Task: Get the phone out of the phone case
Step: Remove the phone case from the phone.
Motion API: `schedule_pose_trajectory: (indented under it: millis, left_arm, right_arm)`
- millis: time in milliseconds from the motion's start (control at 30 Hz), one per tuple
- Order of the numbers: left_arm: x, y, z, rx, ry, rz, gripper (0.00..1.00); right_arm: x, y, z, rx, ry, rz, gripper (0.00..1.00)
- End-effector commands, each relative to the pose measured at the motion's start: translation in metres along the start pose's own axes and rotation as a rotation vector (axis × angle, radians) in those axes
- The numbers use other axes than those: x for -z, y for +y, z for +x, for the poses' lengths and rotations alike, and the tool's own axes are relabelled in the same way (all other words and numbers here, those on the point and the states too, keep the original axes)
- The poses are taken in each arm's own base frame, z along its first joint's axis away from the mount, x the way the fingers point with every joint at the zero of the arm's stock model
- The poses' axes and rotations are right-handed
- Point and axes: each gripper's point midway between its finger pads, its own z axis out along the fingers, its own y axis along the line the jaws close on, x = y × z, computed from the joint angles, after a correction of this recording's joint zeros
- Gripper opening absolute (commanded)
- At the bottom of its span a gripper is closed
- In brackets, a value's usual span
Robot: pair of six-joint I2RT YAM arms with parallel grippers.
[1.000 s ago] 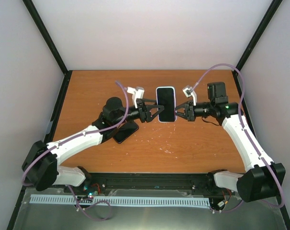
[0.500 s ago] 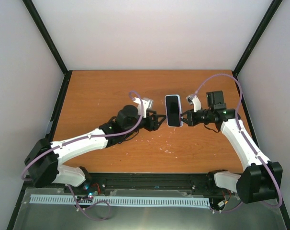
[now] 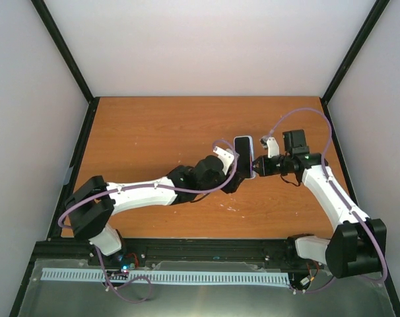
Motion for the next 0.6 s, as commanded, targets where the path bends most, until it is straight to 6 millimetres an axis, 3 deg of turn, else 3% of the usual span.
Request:
schedule_pose_trajectory:
  millis: [0, 100, 400, 567]
  left_arm:
    - [-0.006, -0.018, -0.016, -0.065, -0.044, 0.004, 0.65]
    - [-0.006, -0.029, -0.013, -0.094, -0.029, 0.053, 0.65]
    - [-0.012, -0.007, -0.001, -0.202, 0.003, -0.103, 0.73]
    - [-0.025, -0.017, 0.006, -0.263, 0.048, -0.077, 0.72]
  right_arm:
    - [-0.007, -0.01, -0.008, -0.071, -0.027, 0.021, 0.03]
    - [-0.014, -0.012, -0.007, -0.125, 0.017, 0.006, 0.03]
    - [-0.027, -0.025, 0.004, -0.224, 0.07, 0.032, 0.03]
    - [-0.033, -0.03, 0.014, -0.285, 0.151, 0.04, 0.03]
